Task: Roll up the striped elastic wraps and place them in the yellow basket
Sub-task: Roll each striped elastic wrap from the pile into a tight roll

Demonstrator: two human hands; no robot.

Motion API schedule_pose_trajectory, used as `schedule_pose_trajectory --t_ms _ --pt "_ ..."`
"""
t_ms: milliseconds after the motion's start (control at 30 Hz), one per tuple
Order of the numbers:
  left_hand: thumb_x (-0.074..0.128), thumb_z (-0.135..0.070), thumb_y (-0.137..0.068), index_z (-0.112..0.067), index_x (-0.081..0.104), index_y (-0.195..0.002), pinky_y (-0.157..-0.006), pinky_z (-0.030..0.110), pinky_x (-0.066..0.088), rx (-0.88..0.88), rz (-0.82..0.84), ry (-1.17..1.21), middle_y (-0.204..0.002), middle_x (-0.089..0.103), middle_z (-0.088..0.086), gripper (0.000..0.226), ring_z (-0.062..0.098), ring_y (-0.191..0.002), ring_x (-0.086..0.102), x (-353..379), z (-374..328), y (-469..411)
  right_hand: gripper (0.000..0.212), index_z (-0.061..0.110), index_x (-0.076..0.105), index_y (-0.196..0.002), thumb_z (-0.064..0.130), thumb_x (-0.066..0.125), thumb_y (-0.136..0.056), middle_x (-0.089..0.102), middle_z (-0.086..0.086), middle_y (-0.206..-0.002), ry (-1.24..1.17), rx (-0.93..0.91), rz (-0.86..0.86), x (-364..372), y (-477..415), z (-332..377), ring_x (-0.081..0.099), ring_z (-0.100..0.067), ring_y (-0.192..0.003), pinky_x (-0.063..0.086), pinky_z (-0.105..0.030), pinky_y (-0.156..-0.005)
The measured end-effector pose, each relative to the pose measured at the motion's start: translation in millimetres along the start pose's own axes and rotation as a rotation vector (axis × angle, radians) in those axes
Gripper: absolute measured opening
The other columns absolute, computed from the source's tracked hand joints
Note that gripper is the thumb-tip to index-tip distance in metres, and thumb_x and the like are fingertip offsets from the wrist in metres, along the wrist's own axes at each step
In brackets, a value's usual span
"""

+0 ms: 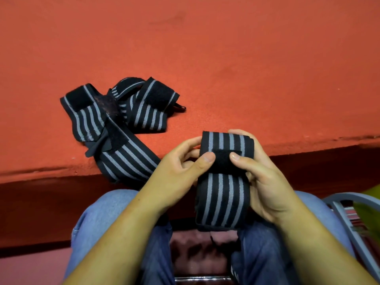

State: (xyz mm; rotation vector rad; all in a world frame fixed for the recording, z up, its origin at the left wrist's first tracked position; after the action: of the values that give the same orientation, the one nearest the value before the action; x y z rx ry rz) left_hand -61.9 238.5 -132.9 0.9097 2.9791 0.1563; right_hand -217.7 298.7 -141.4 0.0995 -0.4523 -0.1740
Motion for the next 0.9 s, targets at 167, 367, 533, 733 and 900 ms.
schedule_pose_trajectory --t_ms 167,367,533,733,900 --pt "0.067 -0.020 -0.097 -0.019 0.064 -0.132 -0.096 0.039 0.061 -0.036 0.000 0.034 -0.121 0.075 0.001 0.035 0.015 -0.108 0.075 -2 3 1 0.054 0.024 0.060 -0.134 0.006 0.068 -0.084 0.074 -0.012 -0.113 0.002 0.019 0.033 3 -1 -4 0.072 -0.025 -0.100 0.062 -0.037 -0.084" --pt "0.069 -0.015 -0.097 -0.018 0.064 -0.130 -0.084 0.028 0.061 -0.007 -0.018 0.049 -0.115 0.076 0.003 0.034 0.020 -0.100 0.077 -3 3 0 0.045 0.017 0.063 -0.128 0.016 0.064 -0.083 0.074 -0.013 -0.117 -0.003 0.064 0.018 0 -1 -9 0.072 -0.027 -0.106 0.061 -0.038 -0.089" --pt "0.072 -0.015 -0.095 -0.022 0.062 -0.133 -0.074 0.018 0.054 0.056 -0.068 0.001 -0.114 0.075 -0.001 0.040 0.009 -0.085 0.072 -5 -1 -1 0.047 0.012 0.062 -0.135 0.022 0.063 -0.089 0.072 -0.016 -0.128 0.004 0.136 0.022 2 -1 -14 0.070 -0.030 -0.119 0.059 -0.039 -0.098" --pt "0.075 -0.011 -0.094 -0.027 0.058 -0.137 -0.096 0.031 0.058 0.175 -0.089 -0.128 -0.128 0.070 -0.009 0.049 0.019 -0.107 0.072 -8 -6 0 0.048 0.005 0.066 -0.134 0.034 0.054 -0.098 0.073 -0.021 -0.125 -0.108 0.201 0.041 10 1 -11 0.074 -0.029 -0.112 0.061 -0.035 -0.088" --pt "0.075 -0.003 -0.093 -0.030 0.060 -0.136 -0.103 0.028 0.054 0.216 -0.054 -0.167 -0.133 0.064 -0.014 0.053 0.005 -0.124 0.063 -4 -7 1 0.060 0.011 0.072 -0.128 0.056 0.046 -0.098 0.071 -0.020 -0.130 -0.092 0.179 0.023 12 1 -9 0.068 -0.031 -0.123 0.057 -0.040 -0.102"
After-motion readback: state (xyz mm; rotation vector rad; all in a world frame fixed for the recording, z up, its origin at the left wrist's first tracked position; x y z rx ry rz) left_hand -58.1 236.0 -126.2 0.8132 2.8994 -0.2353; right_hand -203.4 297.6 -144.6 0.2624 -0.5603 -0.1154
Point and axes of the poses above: each hand's wrist, its own y-axis away from the middle knuckle, its own x-axis out of the palm, z = x × y, the point moved 5 cm from there along -y, towards the middle knuckle
